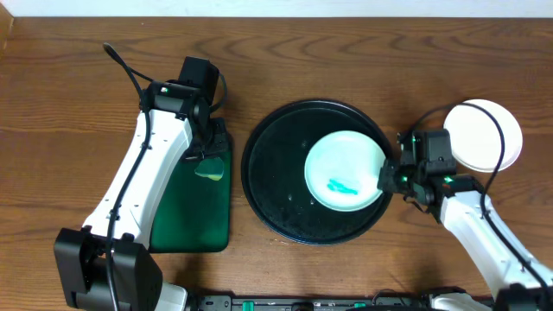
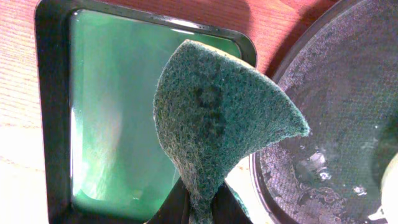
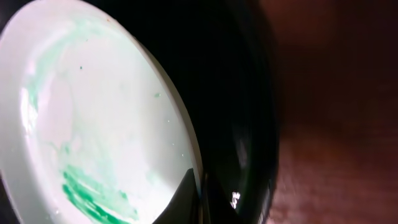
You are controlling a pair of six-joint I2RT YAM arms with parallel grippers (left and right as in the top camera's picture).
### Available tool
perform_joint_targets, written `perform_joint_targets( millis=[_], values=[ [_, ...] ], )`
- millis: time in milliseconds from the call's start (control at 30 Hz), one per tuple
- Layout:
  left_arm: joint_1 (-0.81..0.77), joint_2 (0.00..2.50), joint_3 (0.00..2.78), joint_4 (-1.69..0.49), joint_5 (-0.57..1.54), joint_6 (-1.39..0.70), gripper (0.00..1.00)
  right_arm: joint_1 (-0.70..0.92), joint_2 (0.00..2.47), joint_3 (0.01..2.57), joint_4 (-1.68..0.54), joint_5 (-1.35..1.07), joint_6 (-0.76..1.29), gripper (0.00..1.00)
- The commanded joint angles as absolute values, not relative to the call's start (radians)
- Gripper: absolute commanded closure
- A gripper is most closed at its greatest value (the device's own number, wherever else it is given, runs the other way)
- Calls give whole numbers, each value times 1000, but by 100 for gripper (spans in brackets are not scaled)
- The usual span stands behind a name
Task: Clean dirty plates on tray and stack at the side
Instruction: 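Drag the smeared white plate to the black tray's center with the right gripper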
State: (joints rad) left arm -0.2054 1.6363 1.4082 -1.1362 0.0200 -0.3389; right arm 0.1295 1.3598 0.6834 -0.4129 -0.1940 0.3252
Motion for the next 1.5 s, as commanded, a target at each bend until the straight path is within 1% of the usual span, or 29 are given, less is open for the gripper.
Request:
perform_joint_targets(
  millis=[0, 133, 267, 400, 500, 567, 600, 667, 700, 767, 900, 933, 1033, 1167, 1300, 1467],
  values=[
    [-201, 1641, 1404, -1139, 20, -329, 93, 155, 1468, 698, -379, -215, 321, 99],
    [-201, 1641, 1404, -1139, 20, -329, 93, 220, 1606, 698, -288, -219, 322, 99],
    [-201, 1640, 1404, -1143, 20, -330, 93, 289, 1707, 718, -211, -219, 377, 99],
    [-201, 1640, 1404, -1154, 20, -330, 93, 327, 1714, 757, -221, -224, 388, 99],
    [-201, 1640, 1404, -1154, 23, -330, 93, 340, 1694, 800, -274, -226, 384, 98],
    [-201, 1641, 1404, -1153, 45, -330, 93, 340, 1684, 831, -324, -226, 353, 91],
    [-201, 1640, 1404, -1153, 54, -329, 93, 340, 1681, 846, -345, -226, 327, 89],
    [-202, 1641, 1404, -1149, 68, -329, 93, 340, 1674, 871, -375, -226, 235, 81],
    [-201, 1640, 1404, -1148, 68, -329, 93, 340, 1671, 881, -383, -225, 174, 69],
    [-201, 1640, 1404, -1146, 68, -329, 93, 340, 1667, 895, -386, -225, 60, 54],
    [-201, 1641, 1404, -1146, 68, -329, 93, 340, 1664, 928, -377, -226, -79, 36],
    [-201, 1640, 1404, -1146, 68, -329, 92, 340, 1664, 951, -376, -227, -120, 36],
    [-201, 1641, 1404, -1145, 68, -329, 93, 340, 1665, 1002, -366, -241, -196, 39],
    [-201, 1641, 1404, -1139, 68, -329, 93, 340, 1670, 1036, -299, -335, -274, 38],
    [-201, 1640, 1404, -1139, 68, -329, 93, 340, 1693, 1036, -226, -455, -286, 35],
    [-201, 1640, 1404, -1139, 68, -329, 93, 340, 1759, 1040, -209, -482, -299, 35]
  ],
)
